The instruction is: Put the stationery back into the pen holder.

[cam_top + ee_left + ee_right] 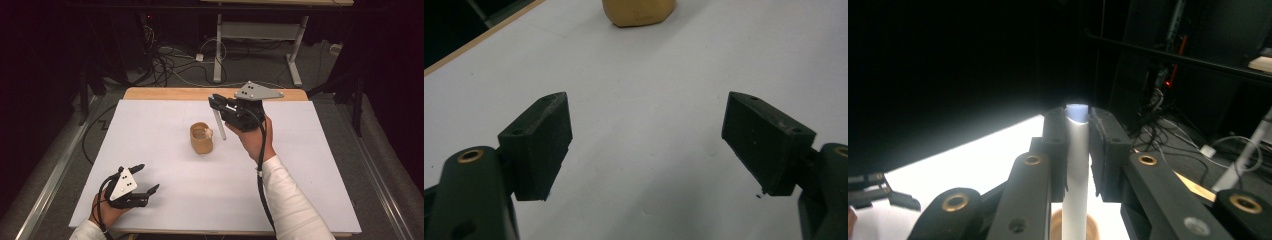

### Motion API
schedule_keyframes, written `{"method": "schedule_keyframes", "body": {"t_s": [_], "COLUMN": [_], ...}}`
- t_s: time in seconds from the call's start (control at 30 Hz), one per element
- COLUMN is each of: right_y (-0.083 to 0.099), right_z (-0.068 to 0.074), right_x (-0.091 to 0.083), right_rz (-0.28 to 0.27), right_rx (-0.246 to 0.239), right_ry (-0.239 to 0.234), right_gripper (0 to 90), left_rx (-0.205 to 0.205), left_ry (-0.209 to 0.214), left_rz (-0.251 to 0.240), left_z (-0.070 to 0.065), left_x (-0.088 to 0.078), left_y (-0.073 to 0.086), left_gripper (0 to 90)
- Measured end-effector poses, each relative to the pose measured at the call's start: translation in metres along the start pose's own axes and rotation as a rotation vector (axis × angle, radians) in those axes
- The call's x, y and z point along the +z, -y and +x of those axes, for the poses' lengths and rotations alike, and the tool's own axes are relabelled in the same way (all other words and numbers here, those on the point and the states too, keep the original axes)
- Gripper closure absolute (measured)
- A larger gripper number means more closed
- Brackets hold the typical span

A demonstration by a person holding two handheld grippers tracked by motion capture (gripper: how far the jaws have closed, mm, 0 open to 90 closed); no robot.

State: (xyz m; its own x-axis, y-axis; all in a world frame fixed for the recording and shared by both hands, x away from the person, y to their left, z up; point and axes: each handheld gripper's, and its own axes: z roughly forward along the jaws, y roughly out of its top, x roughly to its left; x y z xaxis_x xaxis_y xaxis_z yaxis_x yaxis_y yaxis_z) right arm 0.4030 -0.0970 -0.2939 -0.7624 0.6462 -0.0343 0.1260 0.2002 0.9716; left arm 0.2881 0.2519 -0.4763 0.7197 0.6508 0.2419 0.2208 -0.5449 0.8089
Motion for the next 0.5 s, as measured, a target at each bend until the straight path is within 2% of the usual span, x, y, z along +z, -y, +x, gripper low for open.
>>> {"method": "schedule_keyframes", "body": {"t_s": [0.23,0.27,0.5], "right_y": [0.000,0.003,0.009], "right_z": [0.002,0.001,-0.002], "right_x": [0.025,0.034,0.053], "right_rz": [-0.032,-0.032,-0.032], "right_rx": [-0.005,-0.001,0.007], "right_ry": [-0.013,-0.018,-0.028], "right_gripper": [78.6,78.6,78.6], "left_rx": [-0.003,-0.004,-0.001], "left_ry": [-0.005,-0.006,-0.007], "left_rz": [-0.005,-0.005,0.001], "left_z": [0.000,0.000,0.000], "left_x": [-0.001,-0.002,-0.002], "left_y": [0.000,0.001,0.001], "left_gripper": [19.3,19.3,19.3]}}
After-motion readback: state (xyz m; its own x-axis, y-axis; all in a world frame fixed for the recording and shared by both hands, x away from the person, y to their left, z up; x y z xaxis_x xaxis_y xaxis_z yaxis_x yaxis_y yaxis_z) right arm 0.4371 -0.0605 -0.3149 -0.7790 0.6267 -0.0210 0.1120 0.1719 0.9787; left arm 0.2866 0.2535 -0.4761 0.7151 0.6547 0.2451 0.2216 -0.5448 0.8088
